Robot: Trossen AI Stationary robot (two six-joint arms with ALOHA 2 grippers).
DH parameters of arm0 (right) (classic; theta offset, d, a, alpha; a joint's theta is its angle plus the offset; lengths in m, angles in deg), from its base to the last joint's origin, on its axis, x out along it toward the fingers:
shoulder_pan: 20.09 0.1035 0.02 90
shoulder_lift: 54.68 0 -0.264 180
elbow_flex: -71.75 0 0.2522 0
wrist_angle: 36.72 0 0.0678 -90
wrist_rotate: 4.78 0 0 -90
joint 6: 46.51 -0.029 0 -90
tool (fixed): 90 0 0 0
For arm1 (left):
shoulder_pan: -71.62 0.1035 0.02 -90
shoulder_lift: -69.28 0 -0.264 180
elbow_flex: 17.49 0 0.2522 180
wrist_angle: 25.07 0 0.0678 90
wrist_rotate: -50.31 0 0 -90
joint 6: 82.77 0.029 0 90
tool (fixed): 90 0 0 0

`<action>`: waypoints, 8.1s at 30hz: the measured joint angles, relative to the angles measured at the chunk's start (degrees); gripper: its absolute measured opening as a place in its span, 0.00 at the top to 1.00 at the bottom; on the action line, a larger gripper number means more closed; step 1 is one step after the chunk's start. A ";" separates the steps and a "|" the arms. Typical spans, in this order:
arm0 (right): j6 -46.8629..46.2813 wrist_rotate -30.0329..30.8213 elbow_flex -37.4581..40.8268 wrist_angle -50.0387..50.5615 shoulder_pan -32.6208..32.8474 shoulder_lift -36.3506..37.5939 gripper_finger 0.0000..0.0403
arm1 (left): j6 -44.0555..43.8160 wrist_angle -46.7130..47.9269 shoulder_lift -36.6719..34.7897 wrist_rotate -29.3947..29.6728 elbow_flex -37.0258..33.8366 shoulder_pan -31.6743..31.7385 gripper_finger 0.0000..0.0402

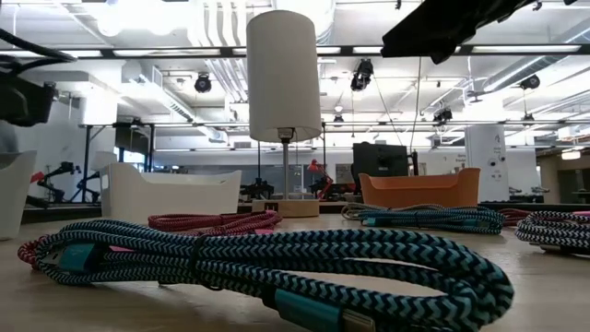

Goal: Pick & Place USB Port
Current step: Put the left white and black charger cable into the gray bin, then put the bottom white and black charger cable into the gray bin

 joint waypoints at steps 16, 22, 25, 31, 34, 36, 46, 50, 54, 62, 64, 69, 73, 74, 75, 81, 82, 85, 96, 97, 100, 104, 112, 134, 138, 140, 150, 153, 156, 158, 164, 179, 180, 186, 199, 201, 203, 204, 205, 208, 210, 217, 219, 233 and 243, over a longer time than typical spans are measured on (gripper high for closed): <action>0.26 0.00 0.00 -1.18 0.02 0.00 0.54 | 5.11 -2.69 0.00 11.39 0.99 2.61 0.80; -0.87 -0.07 0.00 -1.22 0.02 0.00 0.54 | 10.11 -2.70 -0.06 13.32 2.16 4.93 0.81; -2.51 -0.25 0.00 -1.11 0.02 0.00 0.54 | 13.32 -2.68 -0.07 16.00 3.24 6.32 0.81; -8.07 -7.76 0.00 0.28 0.21 0.00 0.54 | 19.23 -2.65 -0.09 16.75 4.33 9.48 0.81; -14.62 -10.95 0.20 2.84 1.40 -0.08 0.54 | 22.21 -2.26 -0.74 16.30 5.19 9.90 0.81; -18.98 -11.25 0.39 5.45 2.74 -0.76 0.54 | 23.71 -1.15 -1.83 16.18 6.59 9.88 0.81; -33.73 -15.73 -1.41 12.91 8.02 -10.65 0.54 | 30.57 3.50 -7.48 22.13 12.66 9.88 0.81; -37.07 -18.43 -5.06 18.81 8.04 -15.55 0.54 | 30.73 3.52 -8.24 22.76 12.75 9.87 0.81; -39.72 -21.53 -10.00 24.05 8.70 -20.13 0.54 | 31.25 3.40 -8.24 23.25 12.75 9.86 0.81; -50.73 -23.38 -20.84 38.88 10.54 -29.74 0.54 | 34.06 3.30 -8.35 26.02 12.75 9.88 0.81; -53.43 -25.09 -23.03 41.12 10.75 -32.31 0.54 | 34.81 3.04 -8.35 26.41 12.75 9.90 0.81; -57.70 -30.43 -27.02 42.55 11.37 -38.26 0.54 | 35.32 2.00 -8.35 27.97 12.75 9.90 0.81; -58.97 -30.62 -29.55 45.33 11.58 -41.75 0.54 | 36.75 1.75 -8.35 28.46 12.75 9.90 0.81; -58.99 -30.62 -29.92 46.12 11.56 -42.27 0.54 | 36.79 1.68 -8.35 28.50 12.75 9.90 0.81; -58.99 -30.62 -30.18 46.51 11.56 -42.75 0.54 | 36.83 1.58 -8.35 28.50 12.75 9.90 0.81; -60.36 -30.67 -29.42 47.13 11.56 -43.87 0.54 | 36.83 1.47 -8.35 28.50 12.75 9.90 0.81; -60.87 -31.01 -29.20 47.23 11.56 -43.91 0.54 | 36.83 1.41 -8.35 28.53 12.75 9.90 0.81; -61.54 -31.42 -28.63 47.06 11.56 -43.87 0.58 | 36.82 1.21 -8.35 28.52 12.75 9.90 0.81; -59.15 -31.54 -28.33 46.32 11.41 -43.69 0.94 | 36.80 0.69 -8.35 28.52 12.75 9.90 0.81; -58.17 -31.69 -28.35 46.12 11.41 -43.56 0.96 | 36.80 0.69 -8.35 28.52 12.75 9.90 0.81; -56.32 -31.82 -29.06 45.27 11.41 -42.91 0.97 | 36.80 0.67 -8.35 28.52 12.74 9.90 0.81; -53.85 -29.85 -31.43 45.05 11.43 -40.53 0.97 | 36.80 0.32 -8.35 28.74 12.73 9.90 0.81; -43.58 -13.08 -36.44 45.03 11.41 -33.54 0.98 | 42.28 -3.27 -8.35 31.96 12.73 9.90 0.81; -22.32 1.21 -32.27 30.60 4.30 -25.35 0.98 | 76.02 -22.15 -8.35 33.13 12.67 12.53 0.81; -17.95 -1.98 -32.02 29.94 2.99 -24.88 0.98 | 81.06 -24.63 -8.35 28.74 12.51 15.01 0.81; -17.08 -3.27 -32.00 30.36 2.28 -23.65 0.98 | 82.66 -24.58 -8.39 27.20 12.49 16.62 0.80; -12.88 -3.30 -20.49 15.79 1.30 -16.10 0.98 | 88.07 -28.48 -9.26 18.30 10.18 22.74 0.65; -9.60 -3.95 -14.94 2.50 0.82 -14.60 0.98 | 90.82 -40.21 -9.09 17.74 6.31 23.83 0.60; -7.33 -5.49 -10.20 -8.99 0.27 -14.44 0.98 | 92.78 -54.02 -8.46 15.71 1.77 24.99 0.57; -6.87 -6.23 -7.95 -14.91 -0.22 -14.80 0.98 | 93.63 -62.74 -7.94 14.44 -1.24 25.70 0.56; -5.66 -6.56 -6.07 -19.20 -1.26 -16.38 0.98 | 94.41 -80.38 -5.00 11.38 -7.00 27.82 0.55; -4.07 -6.53 -9.97 -21.72 -3.70 -20.98 0.98 | 98.29 -88.20 7.62 10.07 -2.36 31.90 0.55; -4.07 -6.49 -10.26 -21.78 -3.74 -21.05 0.98 | 98.46 -87.94 8.12 10.07 -2.05 31.95 0.55; -2.64 -6.56 -10.81 -21.82 -3.76 -21.75 0.98 | 99.60 -87.92 10.32 7.77 0.75 32.12 0.55; -2.73 -6.56 -10.73 -21.88 -3.72 -21.70 0.98 | 103.53 -87.79 8.78 6.77 1.33 32.59 0.66; -2.71 -6.57 -10.73 -21.88 -3.72 -21.70 0.98 | 103.79 -87.79 8.85 6.73 1.49 32.65 0.74; -2.73 -6.57 -10.73 -21.88 -3.72 -21.70 0.98 | 103.82 -87.79 8.85 6.79 1.50 32.76 0.82; -2.73 -6.57 -10.73 -21.88 -3.72 -21.70 0.98 | 103.82 -87.79 8.85 6.83 1.50 32.76 0.86; -2.78 -6.45 -10.73 -21.86 -3.72 -21.70 0.98 | 103.82 -87.78 8.85 6.83 1.50 32.75 0.90; -2.90 -6.33 -10.73 -21.57 -3.70 -21.70 0.95 | 103.82 -87.36 8.85 6.84 1.50 32.74 0.96; -2.95 -6.32 -10.73 -21.50 -3.70 -21.74 0.92 | 103.81 -86.91 8.85 6.84 1.50 32.74 0.96; -3.37 -6.26 -10.73 -18.79 -3.70 -21.75 0.75 | 103.58 -84.87 8.87 6.66 1.50 32.70 0.94; -3.39 -6.27 -10.73 -18.49 -3.70 -21.75 0.71 | 103.54 -83.93 8.83 6.69 1.50 32.70 0.96; -3.37 -6.10 -10.73 -16.63 -3.59 -21.62 0.53 | 90.65 -51.26 -4.83 6.34 2.97 32.63 0.95; -3.39 -6.12 -10.73 -15.96 -3.59 -21.62 0.52 | 73.11 -11.59 -17.49 2.84 10.29 31.04 0.95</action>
